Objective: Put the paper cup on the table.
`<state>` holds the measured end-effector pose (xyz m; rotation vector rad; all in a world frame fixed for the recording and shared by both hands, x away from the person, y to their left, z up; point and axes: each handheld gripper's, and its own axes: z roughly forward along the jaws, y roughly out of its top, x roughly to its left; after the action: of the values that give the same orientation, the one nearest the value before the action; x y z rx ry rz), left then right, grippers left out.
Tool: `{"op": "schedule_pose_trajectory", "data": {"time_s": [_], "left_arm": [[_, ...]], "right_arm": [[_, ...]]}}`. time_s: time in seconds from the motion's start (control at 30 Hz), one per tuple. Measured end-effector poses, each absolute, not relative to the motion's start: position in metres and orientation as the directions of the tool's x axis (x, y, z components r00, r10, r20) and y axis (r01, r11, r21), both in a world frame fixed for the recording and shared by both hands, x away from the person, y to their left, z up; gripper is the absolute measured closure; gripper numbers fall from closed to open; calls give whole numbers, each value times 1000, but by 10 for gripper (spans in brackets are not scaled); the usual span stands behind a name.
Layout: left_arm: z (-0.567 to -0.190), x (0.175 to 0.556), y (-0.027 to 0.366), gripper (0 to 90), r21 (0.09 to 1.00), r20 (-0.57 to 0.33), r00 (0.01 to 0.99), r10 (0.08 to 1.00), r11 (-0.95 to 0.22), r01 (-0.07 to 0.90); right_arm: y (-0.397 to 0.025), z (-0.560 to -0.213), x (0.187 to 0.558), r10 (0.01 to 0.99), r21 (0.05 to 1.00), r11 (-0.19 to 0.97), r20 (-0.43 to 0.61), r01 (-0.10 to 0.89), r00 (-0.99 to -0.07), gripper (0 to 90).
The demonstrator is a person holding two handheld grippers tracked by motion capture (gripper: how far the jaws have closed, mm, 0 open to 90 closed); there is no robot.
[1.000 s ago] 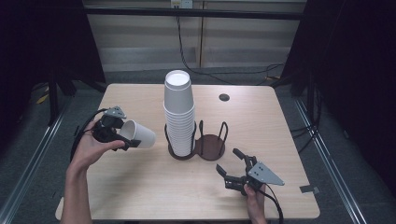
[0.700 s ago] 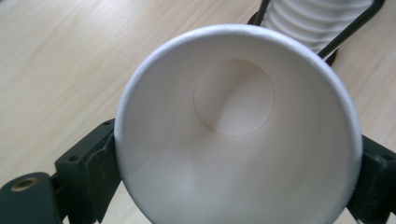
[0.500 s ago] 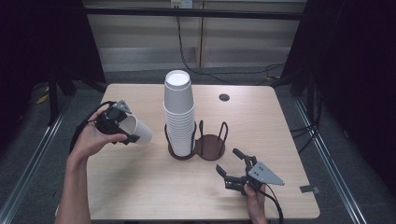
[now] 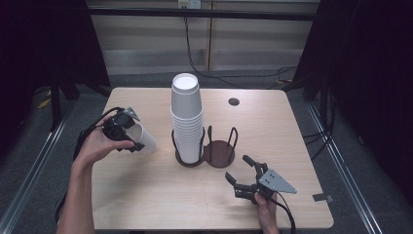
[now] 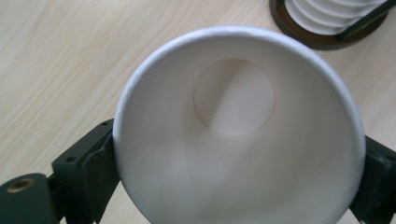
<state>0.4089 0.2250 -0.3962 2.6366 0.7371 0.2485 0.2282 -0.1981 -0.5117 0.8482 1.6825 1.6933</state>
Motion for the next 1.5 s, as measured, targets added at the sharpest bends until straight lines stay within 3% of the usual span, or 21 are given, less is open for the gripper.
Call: {"op": "schedule_pose_trajectory", "data": {"time_s": [0.43,1.0,1.3,1.5], "left_arm": [[-410,414,218,65,333,72,843,533,-810,483],[-425,416,209,37,393,85,834,544,-788,474],[-433,415,204,24,379,97,843,529,-803,460],[-441,413,211,50,400,79,838,540,-787,469]], "right_arm": [[-198,-512,228,787,1000,-18,29,24,-617,137],[-198,-512,228,789,1000,-19,29,23,-614,138],[-198,-512,228,791,1000,-19,28,22,-612,138],[-198,-512,228,791,1000,-19,28,22,-612,138]]}}
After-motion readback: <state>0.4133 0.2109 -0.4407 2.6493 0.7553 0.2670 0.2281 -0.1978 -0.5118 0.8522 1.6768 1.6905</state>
